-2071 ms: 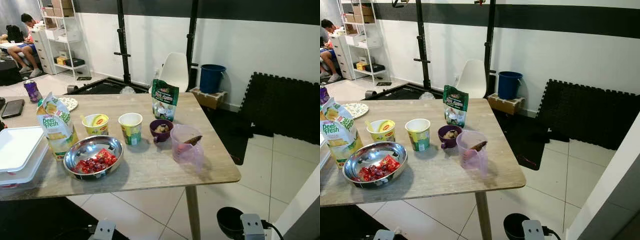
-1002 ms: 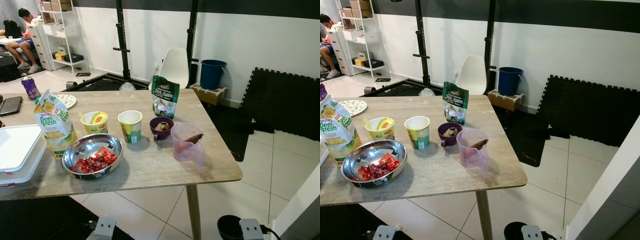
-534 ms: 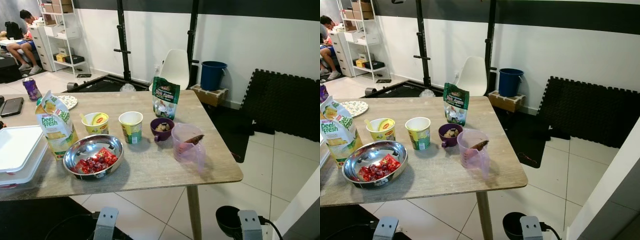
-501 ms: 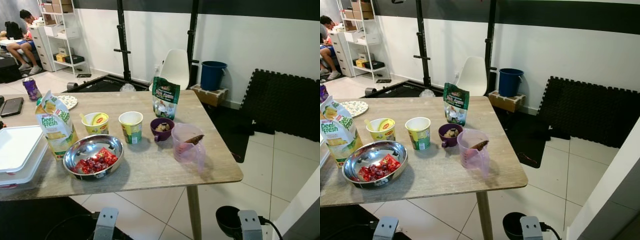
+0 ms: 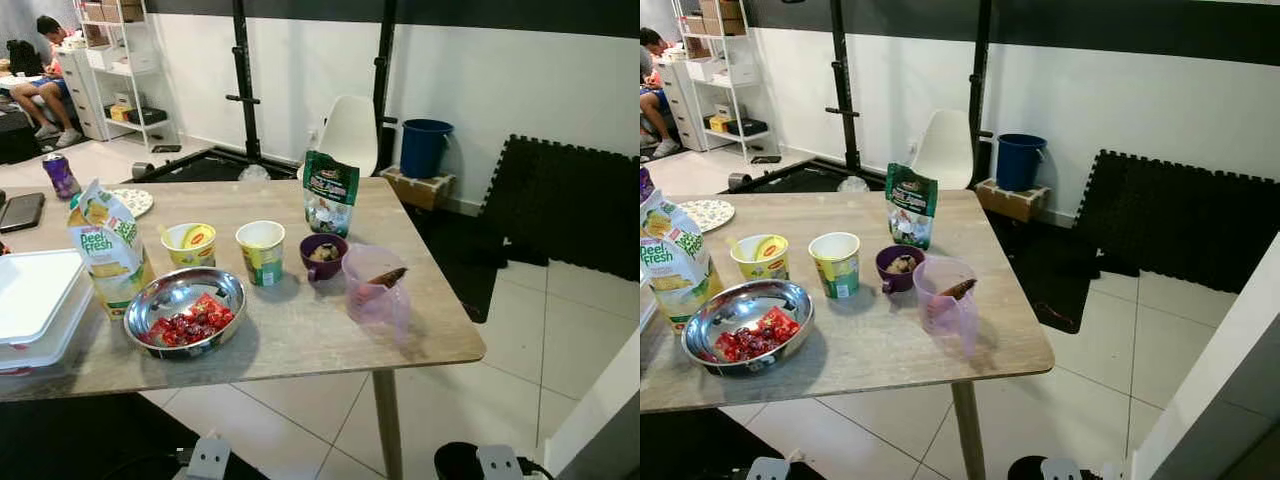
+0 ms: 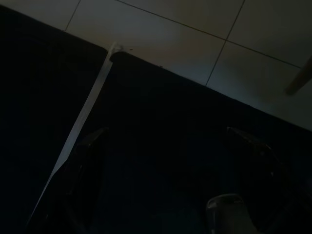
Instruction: Restocking fridge
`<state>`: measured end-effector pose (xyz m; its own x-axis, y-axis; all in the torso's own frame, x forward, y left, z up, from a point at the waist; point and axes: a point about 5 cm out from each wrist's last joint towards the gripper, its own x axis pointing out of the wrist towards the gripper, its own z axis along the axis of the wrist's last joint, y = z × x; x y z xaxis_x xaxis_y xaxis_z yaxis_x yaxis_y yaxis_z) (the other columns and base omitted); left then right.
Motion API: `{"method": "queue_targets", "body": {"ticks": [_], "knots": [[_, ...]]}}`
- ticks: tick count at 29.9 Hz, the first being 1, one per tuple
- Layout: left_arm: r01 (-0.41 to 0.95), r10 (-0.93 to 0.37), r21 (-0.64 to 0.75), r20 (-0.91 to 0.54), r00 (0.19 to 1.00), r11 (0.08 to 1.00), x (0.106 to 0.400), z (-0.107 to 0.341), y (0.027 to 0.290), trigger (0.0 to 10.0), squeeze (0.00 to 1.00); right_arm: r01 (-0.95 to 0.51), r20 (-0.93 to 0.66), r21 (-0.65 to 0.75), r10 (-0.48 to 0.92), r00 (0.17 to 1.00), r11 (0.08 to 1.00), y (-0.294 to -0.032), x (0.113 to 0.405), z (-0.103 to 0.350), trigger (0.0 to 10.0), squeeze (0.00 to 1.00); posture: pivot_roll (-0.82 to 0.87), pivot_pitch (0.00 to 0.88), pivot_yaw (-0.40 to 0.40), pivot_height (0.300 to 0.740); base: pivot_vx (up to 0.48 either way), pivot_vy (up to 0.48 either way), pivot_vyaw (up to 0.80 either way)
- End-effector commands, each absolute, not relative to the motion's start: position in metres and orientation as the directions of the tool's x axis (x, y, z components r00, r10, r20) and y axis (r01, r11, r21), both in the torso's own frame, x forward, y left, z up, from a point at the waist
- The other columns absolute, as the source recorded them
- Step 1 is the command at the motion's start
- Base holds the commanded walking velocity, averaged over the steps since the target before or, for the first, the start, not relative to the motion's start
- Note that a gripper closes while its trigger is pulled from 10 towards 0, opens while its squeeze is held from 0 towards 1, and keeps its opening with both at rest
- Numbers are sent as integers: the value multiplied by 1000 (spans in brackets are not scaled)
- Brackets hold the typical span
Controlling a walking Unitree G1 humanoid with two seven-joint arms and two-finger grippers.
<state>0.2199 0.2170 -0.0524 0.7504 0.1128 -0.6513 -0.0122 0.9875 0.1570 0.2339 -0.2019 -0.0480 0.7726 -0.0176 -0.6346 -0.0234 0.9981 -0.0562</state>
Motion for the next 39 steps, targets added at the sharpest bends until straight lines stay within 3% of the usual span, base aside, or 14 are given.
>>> {"method": "queue_targets", "body": {"ticks": [1,9,20,39], "knots": [[-6,105,158,-632,768,987,231,-45,217,10000,0,9,-568,-48,-35,822,999,-206,254,-32,10000,0,-8,91,-19,740,0,0,0],[-21,104,149,-569,816,989,255,-27,217,10000,0,38,-509,-42,-54,859,998,-213,276,-13,10000,0,-8,86,-19,740,0,0,0],[-27,127,155,-684,719,988,202,-62,220,10000,0,-4,-639,-72,-43,768,997,-213,224,-52,10000,0,-7,87,-23,740,0,0,0],[-11,110,155,-649,752,988,221,-52,216,10000,0,10,-612,-66,-48,790,998,-212,235,-44,10000,0,-8,82,-15,740,0,0,0]]}}
